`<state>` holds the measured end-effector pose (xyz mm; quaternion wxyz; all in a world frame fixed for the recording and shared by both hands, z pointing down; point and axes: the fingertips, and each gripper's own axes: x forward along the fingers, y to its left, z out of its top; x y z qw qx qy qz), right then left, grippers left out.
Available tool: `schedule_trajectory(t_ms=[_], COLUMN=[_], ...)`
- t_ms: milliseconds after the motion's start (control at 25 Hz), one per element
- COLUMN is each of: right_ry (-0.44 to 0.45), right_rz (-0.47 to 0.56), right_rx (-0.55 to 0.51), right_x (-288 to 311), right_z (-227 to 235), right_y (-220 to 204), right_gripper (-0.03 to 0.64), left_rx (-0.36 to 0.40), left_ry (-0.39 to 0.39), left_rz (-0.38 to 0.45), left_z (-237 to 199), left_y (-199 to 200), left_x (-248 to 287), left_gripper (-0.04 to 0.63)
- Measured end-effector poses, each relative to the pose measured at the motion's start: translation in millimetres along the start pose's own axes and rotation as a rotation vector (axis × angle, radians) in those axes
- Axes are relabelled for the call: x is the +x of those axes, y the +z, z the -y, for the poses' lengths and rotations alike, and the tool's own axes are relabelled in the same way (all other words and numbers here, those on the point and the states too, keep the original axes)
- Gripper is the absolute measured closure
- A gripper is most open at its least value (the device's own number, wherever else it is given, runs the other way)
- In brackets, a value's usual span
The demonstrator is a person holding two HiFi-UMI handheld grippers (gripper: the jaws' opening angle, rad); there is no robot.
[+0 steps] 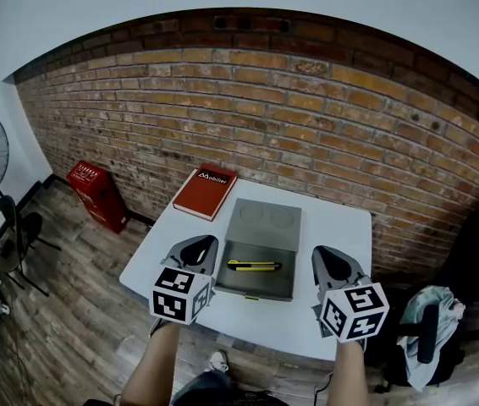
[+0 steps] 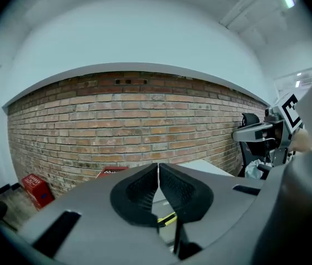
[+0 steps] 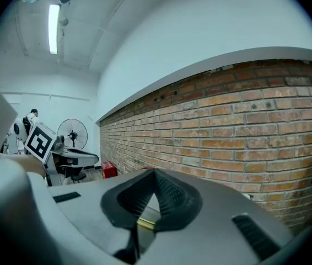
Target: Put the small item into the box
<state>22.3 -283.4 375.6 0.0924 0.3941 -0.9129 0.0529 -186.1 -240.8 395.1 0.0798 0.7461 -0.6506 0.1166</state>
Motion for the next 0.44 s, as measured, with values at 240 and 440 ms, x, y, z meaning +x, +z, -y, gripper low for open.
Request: schedule_trajectory(t_ms=[240, 440], right_ry=[0.000, -0.001], right_rz=[-0.001, -0.006], right_rx=[-0.001, 0.002], right_x=[1, 4], right_z=[-3, -4], right_y=[-2, -3], right_gripper=[0.597, 0.597], left_rx=[-0.004, -0.021], left_ry=[0.007, 0.027], left_rz=[-0.013, -0.014], left_z=[-2, -11], left_y=[-2, -4], left_x=[-1, -1], left_gripper=[0.565, 0.565])
